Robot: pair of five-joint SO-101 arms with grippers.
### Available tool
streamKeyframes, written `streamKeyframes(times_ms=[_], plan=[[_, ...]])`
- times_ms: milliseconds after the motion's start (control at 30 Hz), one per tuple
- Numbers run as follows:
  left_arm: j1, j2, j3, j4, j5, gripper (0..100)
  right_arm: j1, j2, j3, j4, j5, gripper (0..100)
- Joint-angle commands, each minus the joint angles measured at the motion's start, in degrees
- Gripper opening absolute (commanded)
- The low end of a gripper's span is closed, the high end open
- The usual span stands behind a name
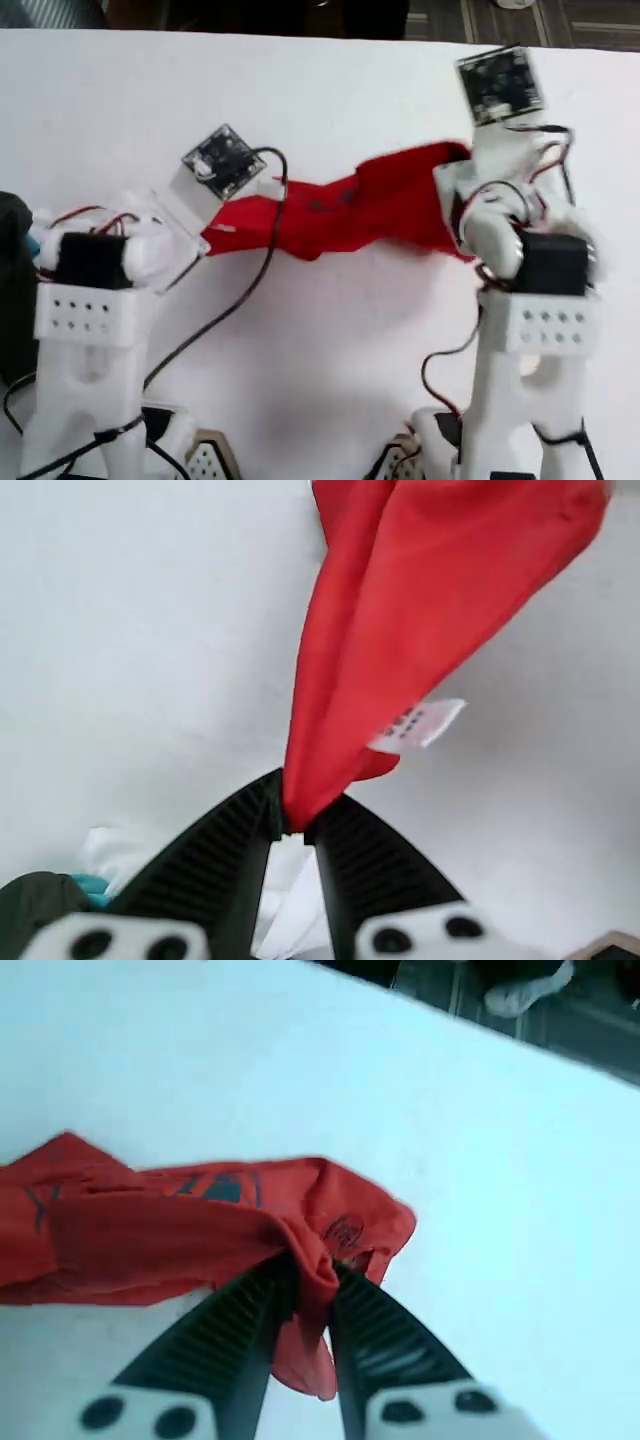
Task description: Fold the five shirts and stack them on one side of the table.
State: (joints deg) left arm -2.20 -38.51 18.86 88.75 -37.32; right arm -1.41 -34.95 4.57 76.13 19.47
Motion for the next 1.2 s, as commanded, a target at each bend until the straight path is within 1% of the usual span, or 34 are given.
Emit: streamKeyframes(times_ms=[0, 200, 367, 467, 567, 700, 933, 1167], plan=[[-0.88, -0.7, -8.75, 3.34, -0.09, 2, 0.75, -2.77, -9.23, -1.36, -0.35, 2.0], [-0.88, -0.7, -20.7, 7.56, -0.09, 2, 0.75, -2.86, -22.51, -1.36, -0.35, 2.0], [-0.88, -0.7, -30.37, 11.25, -0.18, 2, 0.84, -3.21, -30.24, -1.27, -0.35, 2.0], [-0.88, -0.7, -35.65, 11.96, -0.18, 2, 0.84, -3.21, -35.6, -1.19, -0.35, 2.0], [-0.88, -0.7, -39.87, 11.96, -0.18, 2, 2.68, -3.12, -40.7, -1.36, 1.14, 2.0], [-0.88, -0.7, -43.3, 12.04, -0.09, 2, 3.21, -2.86, -46.15, -1.45, 4.13, 2.0], [-0.97, -1.23, -47.6, 13.19, 0.0, 2, 3.21, -3.3, -54.42, -1.1, 4.13, 2.0], [-6.15, -7.3, -49.63, 12.92, -0.09, 2, 3.21, -3.3, -59.78, -1.1, 4.13, 2.0]])
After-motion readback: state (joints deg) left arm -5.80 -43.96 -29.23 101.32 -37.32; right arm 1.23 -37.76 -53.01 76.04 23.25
